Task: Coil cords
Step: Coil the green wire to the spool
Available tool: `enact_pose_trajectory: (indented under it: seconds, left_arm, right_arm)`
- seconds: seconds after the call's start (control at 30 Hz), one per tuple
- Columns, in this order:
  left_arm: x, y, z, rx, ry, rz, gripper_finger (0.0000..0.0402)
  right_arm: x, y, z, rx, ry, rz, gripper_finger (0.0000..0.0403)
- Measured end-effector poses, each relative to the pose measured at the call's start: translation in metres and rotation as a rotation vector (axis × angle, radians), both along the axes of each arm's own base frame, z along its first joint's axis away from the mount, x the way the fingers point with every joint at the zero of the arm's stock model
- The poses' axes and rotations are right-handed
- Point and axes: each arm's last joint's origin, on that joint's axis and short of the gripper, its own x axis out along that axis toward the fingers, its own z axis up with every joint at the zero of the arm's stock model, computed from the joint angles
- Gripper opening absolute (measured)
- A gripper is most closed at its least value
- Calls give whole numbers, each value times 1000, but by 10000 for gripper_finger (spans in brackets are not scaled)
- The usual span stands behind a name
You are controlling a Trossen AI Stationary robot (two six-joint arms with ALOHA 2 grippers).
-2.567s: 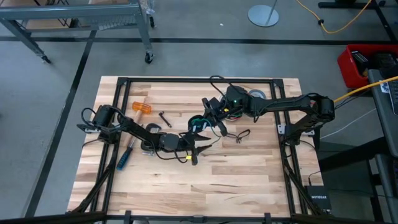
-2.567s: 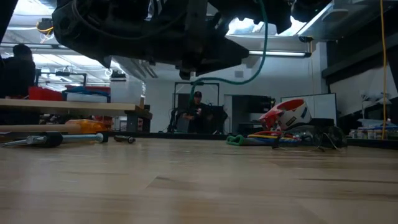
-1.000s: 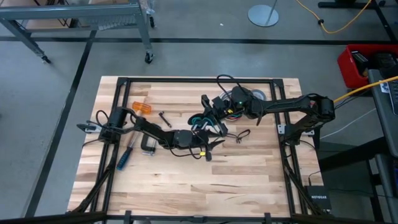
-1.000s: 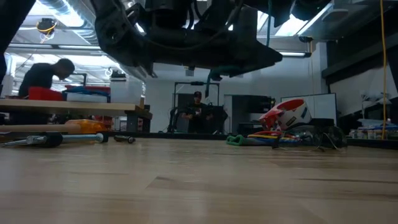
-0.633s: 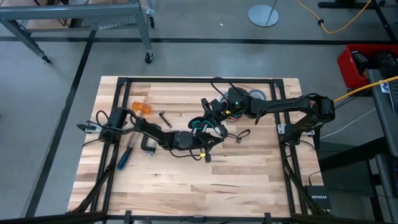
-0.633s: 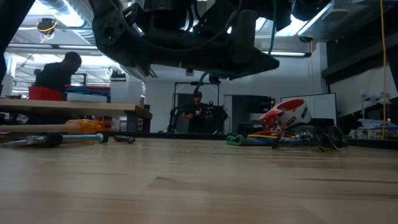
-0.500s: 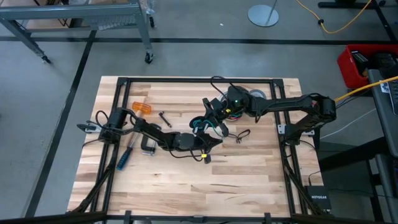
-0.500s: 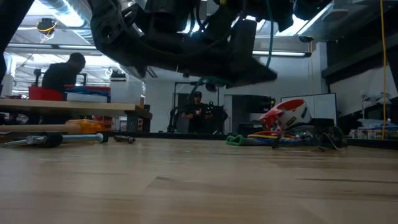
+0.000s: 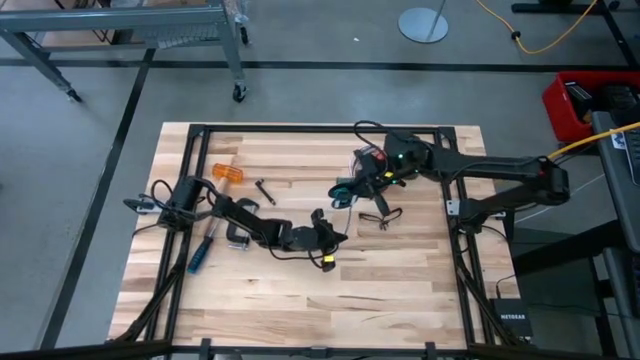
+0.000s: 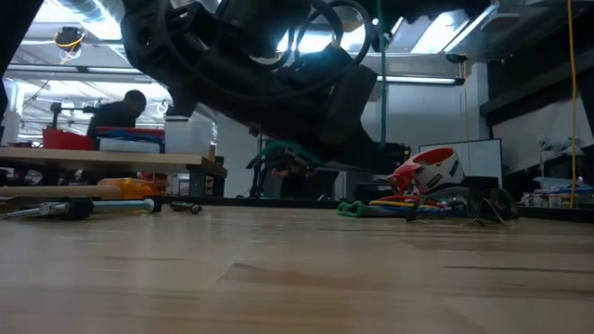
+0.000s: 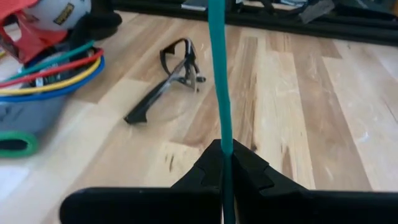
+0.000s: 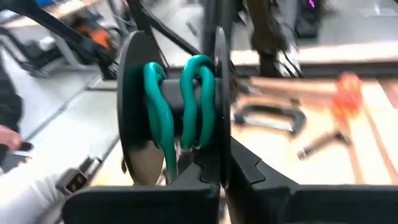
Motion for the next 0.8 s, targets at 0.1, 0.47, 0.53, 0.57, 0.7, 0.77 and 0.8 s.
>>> enact_pose_trajectory:
  seconds: [0.1, 0.47, 0.53, 0.57, 0.7, 0.77, 0.8]
  left_arm:
    - [-1, -1, -2, 1, 14, -2, 1]
    - [-9, 5, -10, -37, 143, 97, 0]
    - [-13, 7, -6, -37, 185, 135, 0]
    - [-16, 10, -5, -29, 215, 163, 0]
    - [-29, 17, 5, 20, 294, 283, 0]
    - [-35, 19, 14, 45, 312, 330, 0]
    - [-37, 20, 19, 60, 319, 345, 0]
  right_arm:
    - [-12, 1, -3, -8, 106, -60, 3]
    - [-39, 3, -28, -19, 498, -186, 3]
    - [-43, 3, -31, -23, 552, -198, 3]
    - [-44, 3, -33, -21, 574, -198, 3]
    - [-46, 5, -34, -15, 606, -193, 3]
    - [-45, 9, -34, -11, 603, -186, 3]
    - [-44, 10, -34, -12, 598, -183, 3]
